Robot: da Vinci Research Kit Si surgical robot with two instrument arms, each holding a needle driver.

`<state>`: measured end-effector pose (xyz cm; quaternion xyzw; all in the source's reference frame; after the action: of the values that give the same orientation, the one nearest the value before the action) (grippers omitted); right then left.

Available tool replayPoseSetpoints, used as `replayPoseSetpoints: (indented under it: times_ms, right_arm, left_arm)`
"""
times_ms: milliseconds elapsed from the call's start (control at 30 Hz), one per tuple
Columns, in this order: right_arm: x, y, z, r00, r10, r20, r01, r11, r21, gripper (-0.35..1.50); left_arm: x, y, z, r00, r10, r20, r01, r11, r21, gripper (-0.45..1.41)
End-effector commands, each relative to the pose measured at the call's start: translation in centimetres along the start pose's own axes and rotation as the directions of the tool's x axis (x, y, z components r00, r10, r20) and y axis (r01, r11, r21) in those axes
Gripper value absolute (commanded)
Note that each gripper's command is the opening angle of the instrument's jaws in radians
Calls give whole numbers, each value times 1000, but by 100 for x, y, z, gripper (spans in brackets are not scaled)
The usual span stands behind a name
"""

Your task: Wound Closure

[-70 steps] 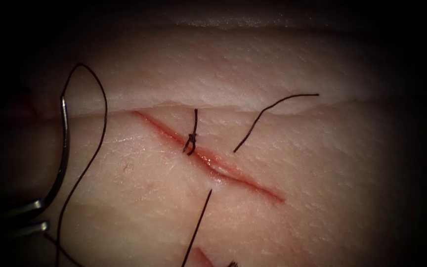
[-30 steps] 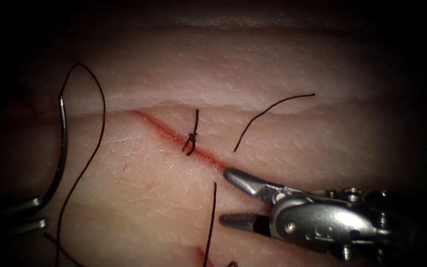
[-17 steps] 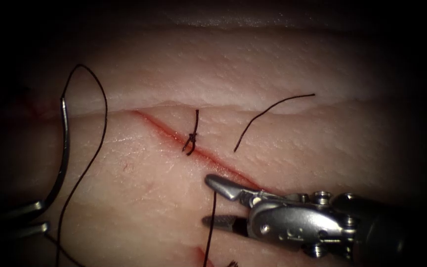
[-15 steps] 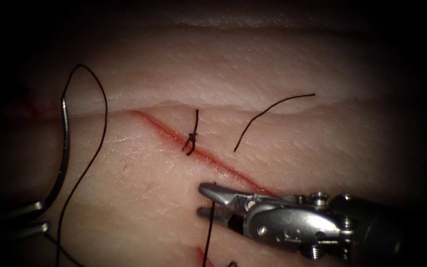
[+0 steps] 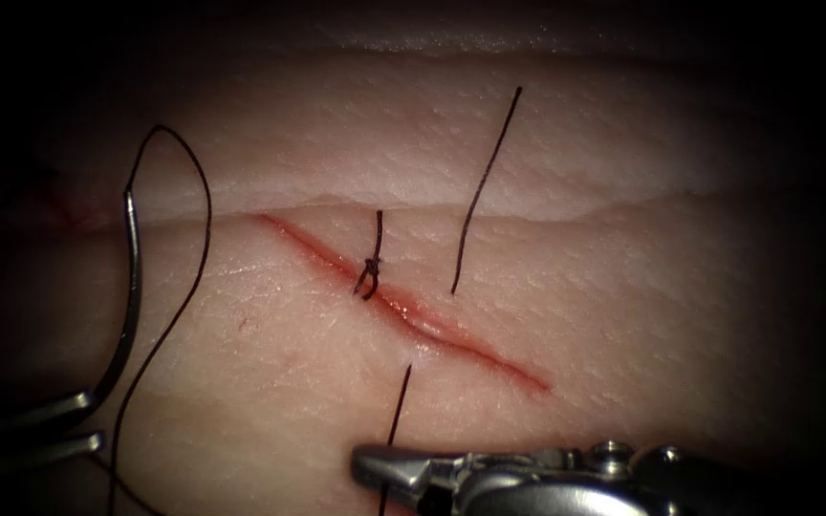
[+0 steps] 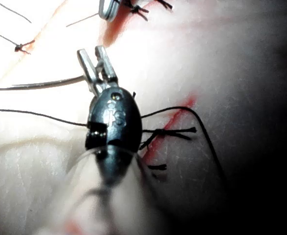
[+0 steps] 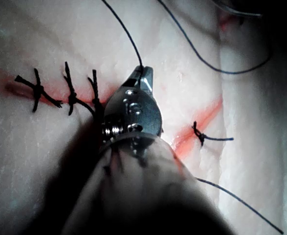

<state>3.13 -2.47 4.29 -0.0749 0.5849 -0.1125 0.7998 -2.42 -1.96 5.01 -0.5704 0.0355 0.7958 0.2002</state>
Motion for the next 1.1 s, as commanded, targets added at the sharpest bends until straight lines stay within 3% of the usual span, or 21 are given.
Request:
replayPoseSetpoints:
  times_ms: [33, 167, 333, 367, 400, 433, 500, 533, 800, 900, 933, 1000, 1033, 1100]
  right_arm:
    - [14, -3, 9, 1000, -4, -10, 4, 1000, 10, -35]
    - [43, -10, 6, 1000, -9, -27, 10, 999, 38, -35]
    - [46, -2, 4, 1000, 1, -26, 0, 999, 38, -35]
    - [44, 1, 4, 1000, 5, -28, -4, 999, 36, 7]
    - [41, 5, 3, 999, 34, -30, -33, 999, 21, 69]
    - [39, 7, 1, 998, 61, -28, -61, 998, 7, 103]
    - [33, 12, -6, 996, 87, -5, -87, 995, -47, 136]
    - [30, 14, -11, 995, 96, 10, -96, 993, -67, 141]
    - [1, 35, -80, 977, 151, 153, -133, 984, -119, 146]
    - [-14, 49, -102, 955, 209, 210, -180, 973, -148, 131]
    - [-21, 54, -108, 930, 294, 222, -258, 950, -178, 118]
    - [-33, 58, -111, 871, 450, 197, -396, 881, -261, 110]
    - [-40, 61, -111, 795, 588, 150, -524, 790, -317, 99]
    - [-52, 62, -107, 701, 707, 90, -635, 677, -373, 101]
  left_arm:
    - [-5, 3, 7, 1000, 0, -1, 0, 1000, -1, -45]
    - [-5, 3, 7, 1000, 0, -1, 0, 1000, -1, -45]
    - [-4, 3, 7, 1000, 0, -1, 0, 1000, 0, -45]
    - [-4, 3, 7, 1000, 0, -1, 0, 1000, 0, -45]
    - [-4, 3, 7, 1000, 1, 2, -1, 1000, -2, -45]
    - [-4, 3, 7, 1000, 1, 2, -1, 1000, -2, -45]
    - [-5, 3, 7, 1000, 1, 2, -1, 1000, -2, -45]
    - [-5, 3, 7, 1000, 1, 1, -1, 1000, -2, -45]
    - [-5, 5, 9, 1000, 2, 1, -2, 1000, -6, -45]
    - [-7, 7, 12, 1000, -1, 4, 1, 1000, -9, -45]
    - [-7, 8, 13, 1000, 0, 2, 0, 1000, -10, -45]
    - [-8, 9, 15, 1000, 2, 5, -2, 1000, -14, -45]
    - [-9, 10, 16, 1000, 3, 4, -3, 1000, -15, -45]
    - [-9, 11, 18, 1000, 4, 4, -4, 1000, -17, -45]
